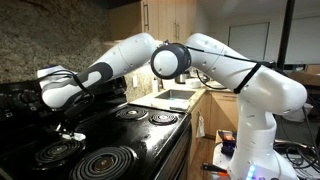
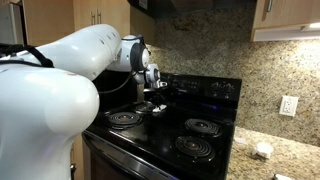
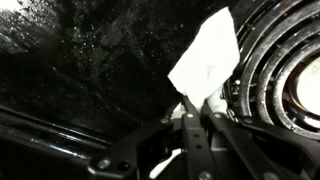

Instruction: Wipe the stove with the napkin

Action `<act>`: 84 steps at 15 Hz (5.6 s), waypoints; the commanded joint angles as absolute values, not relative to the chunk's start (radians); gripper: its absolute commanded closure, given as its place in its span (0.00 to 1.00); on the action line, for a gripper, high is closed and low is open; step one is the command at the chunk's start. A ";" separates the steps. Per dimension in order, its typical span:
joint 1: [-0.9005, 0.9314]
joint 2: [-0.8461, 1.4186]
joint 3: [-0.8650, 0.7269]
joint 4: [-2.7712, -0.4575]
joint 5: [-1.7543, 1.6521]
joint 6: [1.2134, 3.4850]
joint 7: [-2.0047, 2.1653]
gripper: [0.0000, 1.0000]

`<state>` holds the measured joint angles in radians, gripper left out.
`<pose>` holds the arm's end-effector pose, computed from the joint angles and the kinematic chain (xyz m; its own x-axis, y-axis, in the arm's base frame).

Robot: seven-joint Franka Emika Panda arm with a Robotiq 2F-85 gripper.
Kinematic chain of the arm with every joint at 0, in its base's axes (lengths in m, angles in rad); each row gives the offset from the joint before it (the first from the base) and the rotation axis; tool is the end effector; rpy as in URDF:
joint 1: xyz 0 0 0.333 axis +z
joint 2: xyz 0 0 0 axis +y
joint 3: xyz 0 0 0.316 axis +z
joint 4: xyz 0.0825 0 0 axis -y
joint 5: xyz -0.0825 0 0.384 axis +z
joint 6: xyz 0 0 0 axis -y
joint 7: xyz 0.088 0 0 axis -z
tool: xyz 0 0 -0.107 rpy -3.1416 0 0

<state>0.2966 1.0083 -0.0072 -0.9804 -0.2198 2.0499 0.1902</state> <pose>0.7606 0.2163 0.2512 0.9748 0.2048 0.0883 0.1851 -0.9638 0.1920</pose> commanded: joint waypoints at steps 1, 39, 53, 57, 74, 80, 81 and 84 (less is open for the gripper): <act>0.292 1.102 -0.025 -0.846 -0.219 1.980 0.164 0.92; 0.142 0.826 -0.070 -1.278 -0.158 1.934 0.464 0.93; 0.310 0.887 0.020 -1.200 -0.153 1.994 0.441 0.92; 0.311 0.860 0.019 -1.242 -0.154 1.993 0.419 0.92; 0.172 0.540 -0.074 -1.797 -0.085 2.195 0.448 0.92; 0.105 0.519 -0.120 -1.842 -0.094 2.198 0.432 0.92; 0.098 0.514 -0.126 -1.848 -0.095 2.192 0.435 0.92; 0.087 0.485 -0.133 -1.891 -0.092 2.200 0.444 0.92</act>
<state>0.1020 0.5285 -0.1314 -1.7945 -0.0744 2.1573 0.4502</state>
